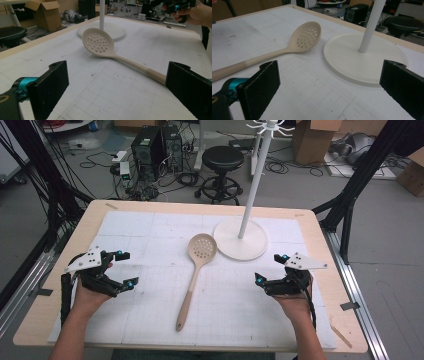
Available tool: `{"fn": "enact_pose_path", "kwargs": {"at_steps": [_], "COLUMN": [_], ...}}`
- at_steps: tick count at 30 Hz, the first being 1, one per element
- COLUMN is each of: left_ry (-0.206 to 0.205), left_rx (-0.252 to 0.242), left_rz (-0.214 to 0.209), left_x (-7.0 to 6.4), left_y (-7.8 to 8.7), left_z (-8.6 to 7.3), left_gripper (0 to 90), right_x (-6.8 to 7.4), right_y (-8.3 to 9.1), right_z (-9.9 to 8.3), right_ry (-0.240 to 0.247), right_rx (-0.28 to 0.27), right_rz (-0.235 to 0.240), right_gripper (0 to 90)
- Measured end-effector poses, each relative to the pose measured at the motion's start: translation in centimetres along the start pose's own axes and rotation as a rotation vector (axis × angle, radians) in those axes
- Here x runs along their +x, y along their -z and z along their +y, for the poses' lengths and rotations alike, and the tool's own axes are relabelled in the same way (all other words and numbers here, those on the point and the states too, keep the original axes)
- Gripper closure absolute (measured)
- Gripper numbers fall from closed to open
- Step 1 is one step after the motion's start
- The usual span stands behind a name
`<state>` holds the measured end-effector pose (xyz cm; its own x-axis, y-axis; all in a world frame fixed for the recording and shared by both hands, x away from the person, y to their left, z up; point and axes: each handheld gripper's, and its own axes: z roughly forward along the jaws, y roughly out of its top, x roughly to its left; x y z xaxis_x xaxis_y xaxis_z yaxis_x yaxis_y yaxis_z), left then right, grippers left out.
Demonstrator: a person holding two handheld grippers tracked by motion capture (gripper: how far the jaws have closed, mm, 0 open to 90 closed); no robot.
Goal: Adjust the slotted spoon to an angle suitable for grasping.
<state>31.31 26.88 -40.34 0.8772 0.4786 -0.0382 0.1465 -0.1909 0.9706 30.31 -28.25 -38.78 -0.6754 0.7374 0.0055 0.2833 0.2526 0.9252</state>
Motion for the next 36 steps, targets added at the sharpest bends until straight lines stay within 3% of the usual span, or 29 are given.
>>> {"fn": "enact_pose_path", "kwargs": {"at_steps": [20,21,22,25,26,28,36], "left_ry": [0.006,0.005,0.007,0.006,0.005,0.005,0.008], "left_rx": [-0.016,-0.016,-0.017,-0.019,-0.018,-0.018,-0.012], "left_rz": [0.029,0.03,0.034,0.035,0.035,0.035,0.038], "left_x": [0.4,0.4,0.5,0.4,0.4,0.4,0.5], "left_y": [0.6,0.6,0.7,0.7,0.8,0.7,0.8], "left_z": [-0.1,-0.1,-0.1,0.0,0.0,0.0,-0.1], "left_gripper": [5.6,5.6,5.6,5.7,5.6,5.6,5.7], "right_x": [0.7,0.8,0.8,0.9,1.0,1.0,1.8], "right_y": [-0.4,-0.5,-0.5,-0.5,-0.6,-0.6,-1.5], "right_z": [-0.1,-0.1,-0.2,-0.2,-0.2,-0.2,0.0], "right_ry": [0.03,0.04,0.044,0.055,0.062,0.061,0.087], "right_rx": [0.041,0.047,0.058,0.06,0.061,0.064,0.104], "right_rz": [0.009,0.011,0.028,0.038,0.057,0.067,0.161], "right_gripper": [4.4,7.1,15.8,18.4,25.5,27.2,50.5]}}
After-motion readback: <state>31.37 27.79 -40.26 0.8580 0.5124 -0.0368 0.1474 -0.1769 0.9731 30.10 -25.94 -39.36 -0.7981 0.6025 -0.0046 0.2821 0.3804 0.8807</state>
